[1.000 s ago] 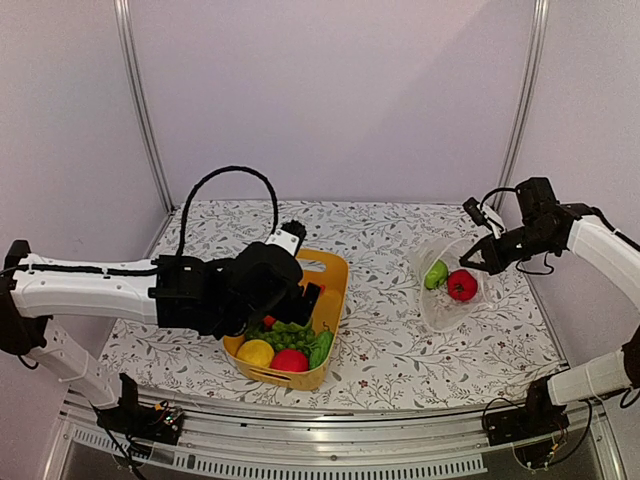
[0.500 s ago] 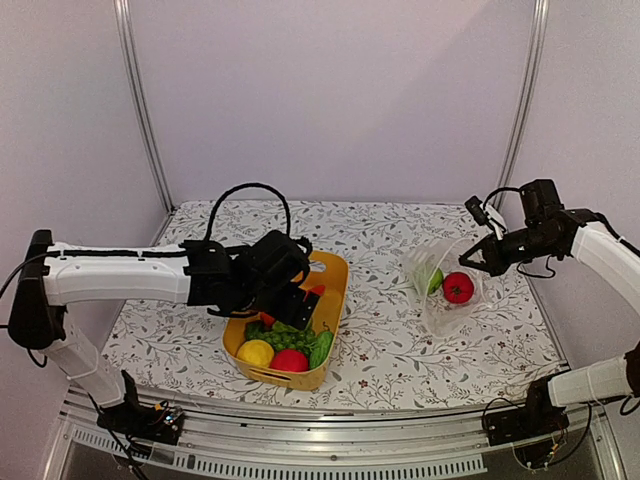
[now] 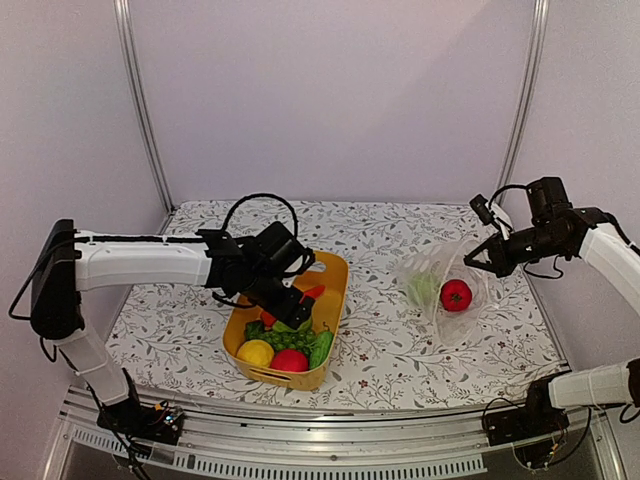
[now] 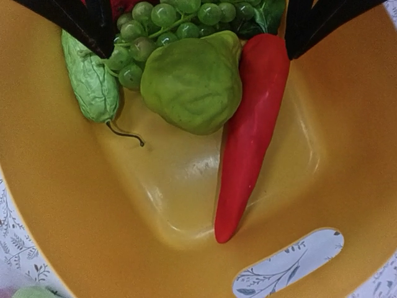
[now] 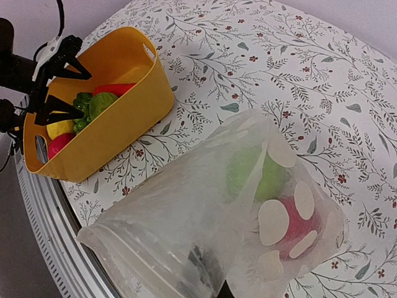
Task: Place the food in the zip-top bag and seal the zipper
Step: Pick up the fake fruit from the bin.
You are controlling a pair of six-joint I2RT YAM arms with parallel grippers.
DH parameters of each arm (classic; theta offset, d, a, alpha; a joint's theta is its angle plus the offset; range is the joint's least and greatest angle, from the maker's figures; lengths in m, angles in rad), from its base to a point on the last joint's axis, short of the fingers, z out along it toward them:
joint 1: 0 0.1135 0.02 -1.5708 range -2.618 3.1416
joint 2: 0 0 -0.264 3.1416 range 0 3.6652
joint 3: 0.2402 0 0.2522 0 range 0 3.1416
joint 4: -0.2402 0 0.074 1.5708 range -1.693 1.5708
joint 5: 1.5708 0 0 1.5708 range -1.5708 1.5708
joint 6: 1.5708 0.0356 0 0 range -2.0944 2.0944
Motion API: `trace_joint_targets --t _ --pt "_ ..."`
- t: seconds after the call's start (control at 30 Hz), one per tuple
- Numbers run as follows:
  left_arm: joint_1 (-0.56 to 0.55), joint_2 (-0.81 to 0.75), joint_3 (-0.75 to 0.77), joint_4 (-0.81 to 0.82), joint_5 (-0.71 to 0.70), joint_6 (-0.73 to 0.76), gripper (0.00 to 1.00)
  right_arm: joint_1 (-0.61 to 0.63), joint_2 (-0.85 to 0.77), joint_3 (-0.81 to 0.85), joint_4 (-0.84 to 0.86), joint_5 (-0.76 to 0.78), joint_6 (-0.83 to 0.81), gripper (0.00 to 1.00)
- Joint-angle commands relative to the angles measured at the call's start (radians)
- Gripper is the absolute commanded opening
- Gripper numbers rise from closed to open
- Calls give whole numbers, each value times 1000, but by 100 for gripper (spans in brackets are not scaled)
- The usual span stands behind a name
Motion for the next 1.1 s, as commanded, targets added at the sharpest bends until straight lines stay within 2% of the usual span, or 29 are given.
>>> trace_joint_targets --t 0.0,0.5,0.9,1.07 --pt "15 58 62 -55 47 75 95 2 -9 45 -44 5 -13 0" --pt "22 195 163 -128 63 115 73 2 -8 61 -70 0 -6 0" --pt "11 237 165 -120 41 117 70 1 -1 46 -42 15 -9 0" --pt "2 255 189 -128 20 125 63 2 1 49 -51 2 -5 0"
